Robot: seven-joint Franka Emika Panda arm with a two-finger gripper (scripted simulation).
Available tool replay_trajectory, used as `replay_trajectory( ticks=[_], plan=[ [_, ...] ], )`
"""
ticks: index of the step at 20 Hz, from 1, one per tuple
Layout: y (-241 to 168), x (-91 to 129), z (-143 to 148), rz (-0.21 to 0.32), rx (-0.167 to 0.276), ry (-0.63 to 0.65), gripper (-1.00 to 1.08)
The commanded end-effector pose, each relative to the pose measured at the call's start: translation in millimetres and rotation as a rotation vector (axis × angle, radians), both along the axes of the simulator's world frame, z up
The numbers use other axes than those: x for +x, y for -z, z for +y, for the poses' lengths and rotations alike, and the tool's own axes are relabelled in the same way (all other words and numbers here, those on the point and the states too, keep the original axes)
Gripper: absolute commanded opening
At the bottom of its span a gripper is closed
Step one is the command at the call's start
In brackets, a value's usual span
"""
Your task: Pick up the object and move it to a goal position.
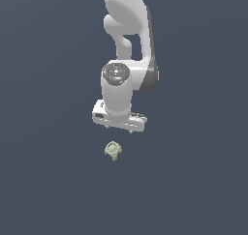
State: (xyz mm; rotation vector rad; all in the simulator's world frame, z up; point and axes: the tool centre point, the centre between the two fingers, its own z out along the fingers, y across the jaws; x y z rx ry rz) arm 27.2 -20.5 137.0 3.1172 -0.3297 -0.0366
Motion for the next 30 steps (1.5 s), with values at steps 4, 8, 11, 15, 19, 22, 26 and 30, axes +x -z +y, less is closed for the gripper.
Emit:
replay_trajectory(
  ticks=[4, 8, 11, 15, 19, 22, 26, 30],
  plan=[
    [18.9, 24.6, -12.3, -0.01, 0.001, 0.158, 1.0],
    [30.9, 38.1, -19.6, -0.016, 0.0, 0.25, 1.0],
    [37.8, 45.4, -23.6, -0.02, 0.0, 0.302, 1.0],
    [44.2, 51.5, -27.2, -0.023, 0.0, 0.347, 1.0],
    [46.9, 54.1, -28.7, -0.024, 0.0, 0.367, 1.0],
    [47.1, 53.4, -28.5, -0.023, 0.0, 0.362, 1.0],
    [56.8, 53.3, -28.6, -0.024, 0.0, 0.363, 1.0],
    [78.6, 52.8, -28.8, -0.024, 0.0, 0.366, 1.0]
  ],
)
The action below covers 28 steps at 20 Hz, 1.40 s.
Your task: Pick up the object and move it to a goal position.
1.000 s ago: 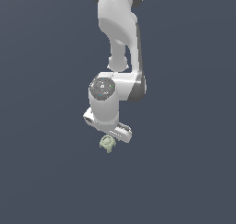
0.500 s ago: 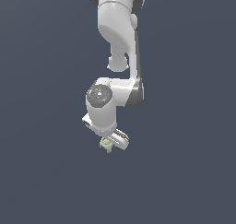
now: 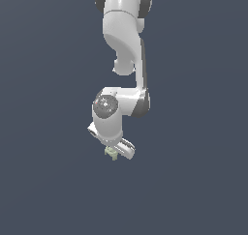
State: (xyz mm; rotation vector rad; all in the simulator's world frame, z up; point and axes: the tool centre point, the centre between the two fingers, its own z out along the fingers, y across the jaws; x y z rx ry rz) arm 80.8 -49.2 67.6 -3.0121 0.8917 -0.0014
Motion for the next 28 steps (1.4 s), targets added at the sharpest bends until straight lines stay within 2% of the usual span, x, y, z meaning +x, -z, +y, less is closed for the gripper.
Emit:
replay_trajectory(
  ticks=[1, 9, 10, 22, 28],
  plan=[
    [14.7, -0.8, 0.0, 0.001, 0.0, 0.001, 1.0],
    [27.7, 0.6, 0.0, 0.001, 0.0, 0.002, 1.0],
    [27.7, 0.6, 0.0, 0.001, 0.0, 0.002, -1.0],
    [25.9, 1.1, -0.6, 0.0, 0.0, 0.004, -1.0],
    [-4.5, 9.8, -9.9, -0.022, -0.002, 0.023, -1.0]
  ],
)
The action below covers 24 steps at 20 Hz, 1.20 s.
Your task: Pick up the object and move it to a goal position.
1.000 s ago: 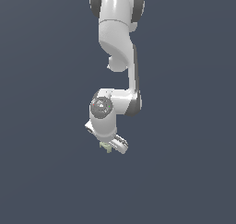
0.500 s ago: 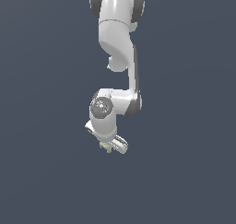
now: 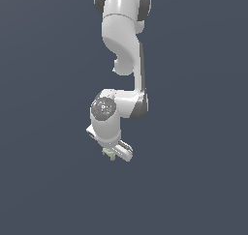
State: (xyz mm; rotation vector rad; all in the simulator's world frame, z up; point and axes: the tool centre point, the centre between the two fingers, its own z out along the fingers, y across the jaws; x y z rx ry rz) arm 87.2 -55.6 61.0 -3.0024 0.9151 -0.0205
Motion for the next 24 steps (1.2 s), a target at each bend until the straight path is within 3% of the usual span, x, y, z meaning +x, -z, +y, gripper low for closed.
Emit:
replay_trajectory(
  ticks=[1, 17, 24],
  plan=[
    [-20.0, 5.8, -6.1, -0.015, -0.001, 0.012, -1.0],
    [-245.4, 45.0, -75.0, -0.171, -0.018, 0.148, -1.0],
    [-301.2, 49.6, -92.1, -0.209, -0.022, 0.181, -1.0]
  ],
)
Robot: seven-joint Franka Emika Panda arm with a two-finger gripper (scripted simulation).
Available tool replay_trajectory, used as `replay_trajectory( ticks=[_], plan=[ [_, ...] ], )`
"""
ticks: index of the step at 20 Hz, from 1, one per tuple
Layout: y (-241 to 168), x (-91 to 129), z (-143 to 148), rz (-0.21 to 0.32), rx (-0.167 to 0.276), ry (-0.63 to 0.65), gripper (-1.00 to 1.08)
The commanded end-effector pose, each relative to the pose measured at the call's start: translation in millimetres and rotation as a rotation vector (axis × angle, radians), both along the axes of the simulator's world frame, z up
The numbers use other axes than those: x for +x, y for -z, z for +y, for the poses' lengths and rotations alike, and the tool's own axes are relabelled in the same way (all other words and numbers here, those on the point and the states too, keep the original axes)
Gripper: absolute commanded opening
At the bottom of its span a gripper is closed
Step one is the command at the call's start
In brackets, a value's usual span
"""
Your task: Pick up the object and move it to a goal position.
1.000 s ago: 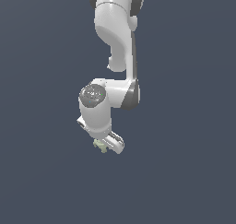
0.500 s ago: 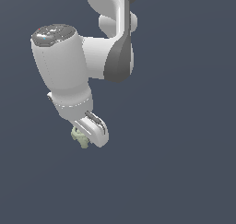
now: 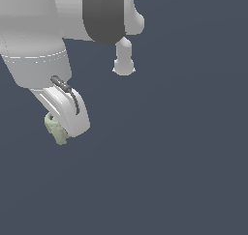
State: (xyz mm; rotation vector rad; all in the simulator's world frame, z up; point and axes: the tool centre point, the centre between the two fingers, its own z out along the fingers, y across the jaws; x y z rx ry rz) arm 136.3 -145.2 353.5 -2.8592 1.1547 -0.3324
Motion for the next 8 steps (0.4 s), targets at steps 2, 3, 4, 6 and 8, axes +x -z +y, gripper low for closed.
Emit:
replay_trajectory(
  ticks=[2, 3, 4, 6, 8],
  plan=[
    [-16.3, 1.2, -4.9, -0.01, -0.001, 0.01, -1.0],
    [-19.1, 1.5, -5.8, -0.012, -0.001, 0.012, -1.0],
    [-21.2, 1.7, -6.5, -0.013, -0.001, 0.013, -1.0],
    [-23.9, 2.0, -7.4, -0.015, -0.001, 0.015, -1.0],
    [-24.7, 2.2, -7.7, -0.016, -0.001, 0.015, -1.0]
  ],
)
